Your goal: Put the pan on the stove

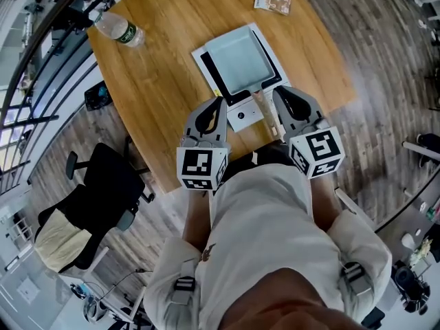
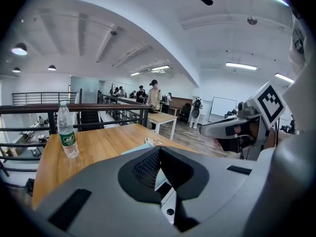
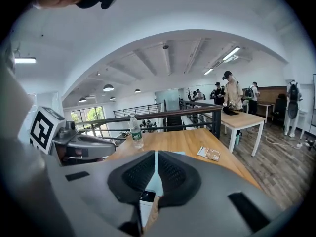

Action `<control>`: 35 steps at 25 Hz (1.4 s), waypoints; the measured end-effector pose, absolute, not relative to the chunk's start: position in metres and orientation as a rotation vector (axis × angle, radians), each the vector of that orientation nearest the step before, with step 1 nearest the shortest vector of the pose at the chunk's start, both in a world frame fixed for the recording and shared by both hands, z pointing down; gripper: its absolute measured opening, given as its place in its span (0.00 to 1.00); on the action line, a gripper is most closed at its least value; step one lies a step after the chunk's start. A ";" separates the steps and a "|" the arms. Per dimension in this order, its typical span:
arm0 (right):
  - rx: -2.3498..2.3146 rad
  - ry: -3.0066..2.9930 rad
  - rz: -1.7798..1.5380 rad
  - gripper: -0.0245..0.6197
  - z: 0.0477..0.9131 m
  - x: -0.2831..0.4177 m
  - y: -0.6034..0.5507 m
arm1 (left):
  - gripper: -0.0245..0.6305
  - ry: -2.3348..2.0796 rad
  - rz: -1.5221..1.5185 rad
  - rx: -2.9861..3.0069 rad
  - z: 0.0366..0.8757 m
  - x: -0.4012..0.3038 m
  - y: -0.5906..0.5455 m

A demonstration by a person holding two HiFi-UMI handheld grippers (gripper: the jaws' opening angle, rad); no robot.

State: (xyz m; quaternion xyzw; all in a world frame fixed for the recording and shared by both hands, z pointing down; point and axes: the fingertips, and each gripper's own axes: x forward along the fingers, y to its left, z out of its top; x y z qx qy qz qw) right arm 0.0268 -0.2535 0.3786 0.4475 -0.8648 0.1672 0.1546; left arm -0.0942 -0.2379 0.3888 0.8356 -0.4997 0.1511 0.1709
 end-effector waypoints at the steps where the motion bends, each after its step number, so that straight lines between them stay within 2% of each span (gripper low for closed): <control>1: 1.285 -2.482 0.466 0.09 0.376 0.026 -0.253 | 0.07 -1.418 0.415 2.370 0.388 -0.096 -0.237; 35: 1.241 -2.441 0.356 0.07 0.382 0.020 -0.242 | 0.07 -1.390 0.384 2.372 0.389 -0.096 -0.229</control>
